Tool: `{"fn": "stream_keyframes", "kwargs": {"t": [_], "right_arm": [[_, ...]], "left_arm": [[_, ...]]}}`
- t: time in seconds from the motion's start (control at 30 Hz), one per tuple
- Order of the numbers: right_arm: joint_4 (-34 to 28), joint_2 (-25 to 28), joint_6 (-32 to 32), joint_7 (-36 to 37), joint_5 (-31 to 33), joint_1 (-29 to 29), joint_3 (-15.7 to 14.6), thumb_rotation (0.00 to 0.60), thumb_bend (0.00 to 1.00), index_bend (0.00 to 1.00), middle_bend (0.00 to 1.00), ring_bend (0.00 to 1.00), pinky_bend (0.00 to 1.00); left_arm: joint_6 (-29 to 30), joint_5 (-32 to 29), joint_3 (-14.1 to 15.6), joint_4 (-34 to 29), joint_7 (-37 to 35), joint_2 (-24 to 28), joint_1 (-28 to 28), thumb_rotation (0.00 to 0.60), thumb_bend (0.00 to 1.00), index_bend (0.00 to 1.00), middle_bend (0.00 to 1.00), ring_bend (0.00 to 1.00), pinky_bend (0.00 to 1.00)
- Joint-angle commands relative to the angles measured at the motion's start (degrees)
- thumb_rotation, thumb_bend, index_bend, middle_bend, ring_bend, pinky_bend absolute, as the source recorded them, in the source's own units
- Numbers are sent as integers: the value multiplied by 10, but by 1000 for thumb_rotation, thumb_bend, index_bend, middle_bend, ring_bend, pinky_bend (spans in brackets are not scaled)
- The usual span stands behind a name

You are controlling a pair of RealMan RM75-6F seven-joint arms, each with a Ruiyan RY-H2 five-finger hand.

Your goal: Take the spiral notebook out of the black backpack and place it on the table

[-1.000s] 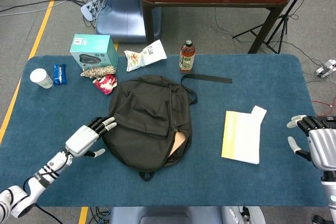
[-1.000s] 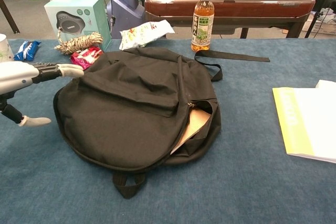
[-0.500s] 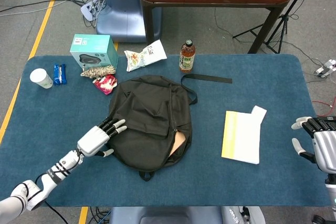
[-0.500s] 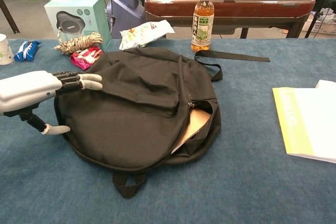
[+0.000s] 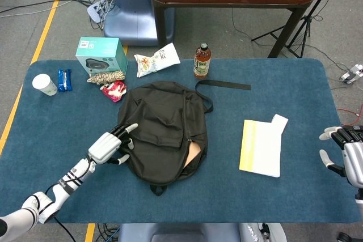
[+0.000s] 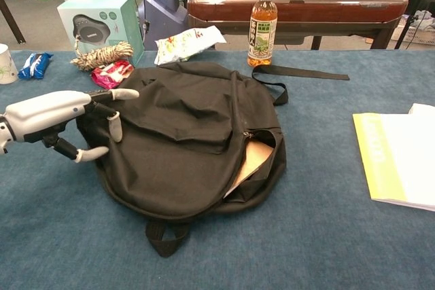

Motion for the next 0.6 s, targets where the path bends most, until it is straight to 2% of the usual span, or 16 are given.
{"fn": "stream_keyframes", "kwargs": {"t": [0.03, 0.17, 0.37, 0.6], "right_arm": [[1, -1, 0, 2, 0, 0, 0, 600, 339, 432, 341, 290, 370], [3, -1, 0, 4, -4, 0, 0, 600, 339, 432, 341, 290, 370], [1, 2, 2, 5, -10, -1, -1, 600, 339, 432, 341, 290, 370], [-9, 11, -7, 7, -34, 5, -8, 600, 339, 432, 341, 290, 370]], "left_arm": [[-12, -20, -9, -14, -11, 1, -1, 600, 537, 601, 0, 0, 60], [-27, -49, -24, -41, -21, 7, -1, 600, 608, 672, 17, 0, 58], [-46, -103, -58, -99, -29, 25, 1, 600, 704, 744, 100, 9, 57], [-102, -198, -119, -210, -6, 75, -11, 600, 730, 769, 139, 22, 57]]}}
